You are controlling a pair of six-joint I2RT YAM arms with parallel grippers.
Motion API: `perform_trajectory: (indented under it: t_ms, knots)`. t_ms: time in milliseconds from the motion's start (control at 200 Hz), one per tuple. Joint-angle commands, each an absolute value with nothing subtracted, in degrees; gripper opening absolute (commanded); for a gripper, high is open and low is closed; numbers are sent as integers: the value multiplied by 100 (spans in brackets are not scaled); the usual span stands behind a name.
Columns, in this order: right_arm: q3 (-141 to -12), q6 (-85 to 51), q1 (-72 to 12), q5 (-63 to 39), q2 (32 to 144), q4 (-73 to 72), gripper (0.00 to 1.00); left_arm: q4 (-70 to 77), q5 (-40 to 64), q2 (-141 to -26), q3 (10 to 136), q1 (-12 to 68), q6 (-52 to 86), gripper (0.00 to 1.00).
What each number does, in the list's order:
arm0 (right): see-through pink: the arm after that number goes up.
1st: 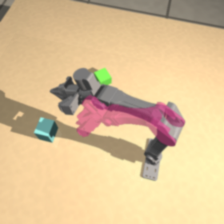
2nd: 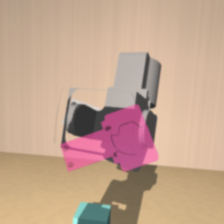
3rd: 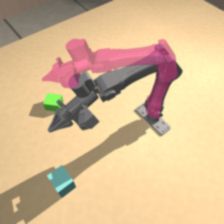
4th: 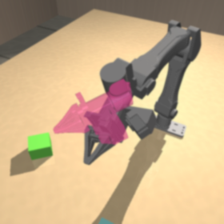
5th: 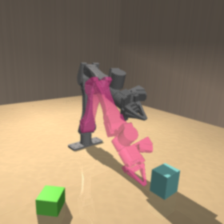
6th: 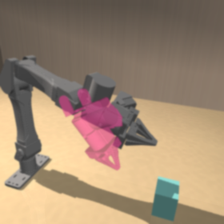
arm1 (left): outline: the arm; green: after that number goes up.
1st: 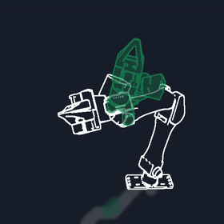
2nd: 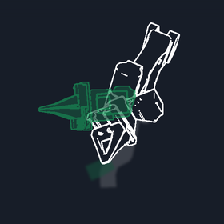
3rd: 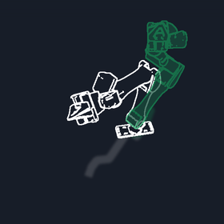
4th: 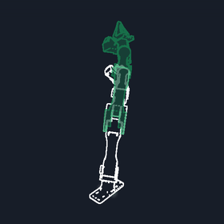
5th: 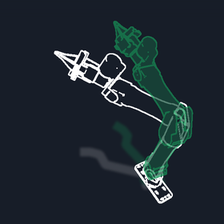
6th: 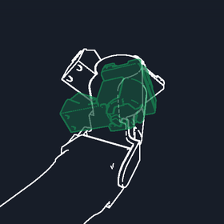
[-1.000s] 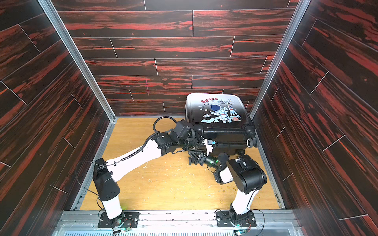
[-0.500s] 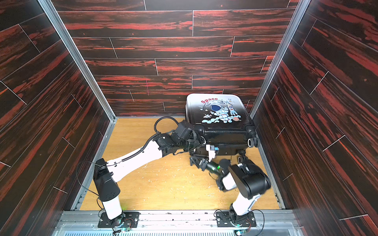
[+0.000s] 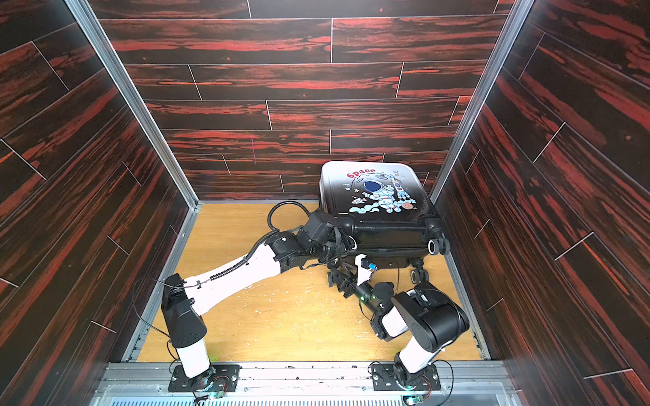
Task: Open the suitcase zippers
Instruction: Unzip the zipper on the suitcase.
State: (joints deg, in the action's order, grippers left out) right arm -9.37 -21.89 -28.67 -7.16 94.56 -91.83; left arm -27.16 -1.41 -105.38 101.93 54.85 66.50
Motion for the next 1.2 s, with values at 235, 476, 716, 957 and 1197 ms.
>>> perform_trajectory:
  t_ms: [235,476,716,957,1197]
  knots:
    - [-1362,-2003,-3119,-686,9489,-9344,46,-1498,-141,-9878,10846,5810,6372,0]
    - [-1498,-2420,-3146,-308,9415,-9332,35,-1444,-176,-9864,10745,5843,6428,0]
    - [-1741,-2944,-3141,-79,9501,-9055,25,-1423,-212,-9795,10624,5844,6490,0]
    - [-1833,-3188,-3145,-53,9545,-8741,6,-1368,-245,-9748,10539,5849,6524,0]
    - [-1614,-3009,-3139,12,9112,-8184,0,-1430,-444,-9550,10288,5845,6357,0]
